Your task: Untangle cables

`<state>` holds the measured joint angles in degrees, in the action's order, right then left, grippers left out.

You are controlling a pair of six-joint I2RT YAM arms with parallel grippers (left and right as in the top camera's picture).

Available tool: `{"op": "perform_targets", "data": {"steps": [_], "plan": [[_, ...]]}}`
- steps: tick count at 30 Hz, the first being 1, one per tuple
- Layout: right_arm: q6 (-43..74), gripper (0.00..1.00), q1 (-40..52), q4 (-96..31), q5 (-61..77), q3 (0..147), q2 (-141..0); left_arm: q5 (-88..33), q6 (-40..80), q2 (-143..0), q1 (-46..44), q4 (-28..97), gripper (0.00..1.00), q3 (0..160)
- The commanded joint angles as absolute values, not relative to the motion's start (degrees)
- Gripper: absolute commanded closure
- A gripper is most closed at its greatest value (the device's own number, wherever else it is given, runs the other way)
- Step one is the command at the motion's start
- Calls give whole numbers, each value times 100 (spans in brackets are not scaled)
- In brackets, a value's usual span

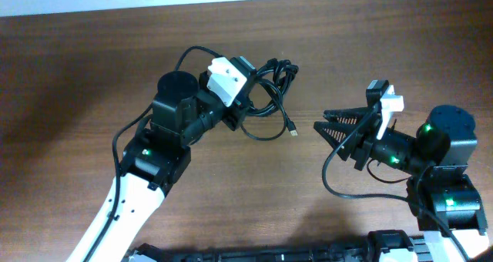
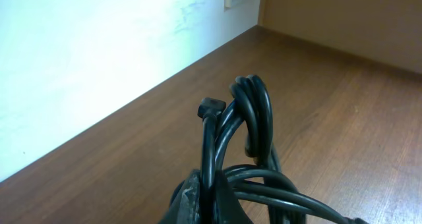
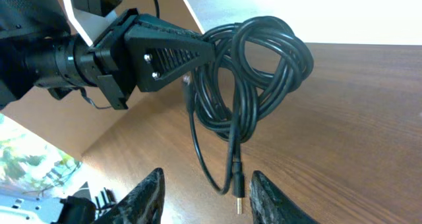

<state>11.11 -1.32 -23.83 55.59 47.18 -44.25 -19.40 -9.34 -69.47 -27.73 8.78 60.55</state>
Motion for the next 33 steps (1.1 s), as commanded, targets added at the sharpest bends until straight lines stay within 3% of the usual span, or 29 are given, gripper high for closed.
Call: {"op": "perform_targets", "data": {"steps": [1,9,13,17,22,26,29,33], "plan": [[1105,42,-113,-2377,5638,4797,-4377,-1822,-1020,-6705,-2783,814,100,6178],[1107,36,-115,-2373,5551,4797,-4383,-2709,-2038,-6694,-2783,596,100,6178],[996,20,-115,-2355,4858,4797,-4383,-3848,-3041,-6694,-2783,685,100,6178],[217,14,-113,-2145,4565,4797,-4383,-4558,-3798,-6694,-2783,733,100,6178],[128,14,-113,-1660,5065,4797,-4381,-5701,-4145,-6694,-2783,366,100,6178],[128,15,-113,-1625,5922,4797,-4381,-5730,-4106,-6694,-2786,261,100,6178],[130,23,-113,-1621,6265,4797,-4381,-5791,-4036,-6696,-2847,281,100,6178],[237,80,-113,-1627,6576,4797,-4381,-5778,-4032,-6700,-3103,242,100,6178]]}}
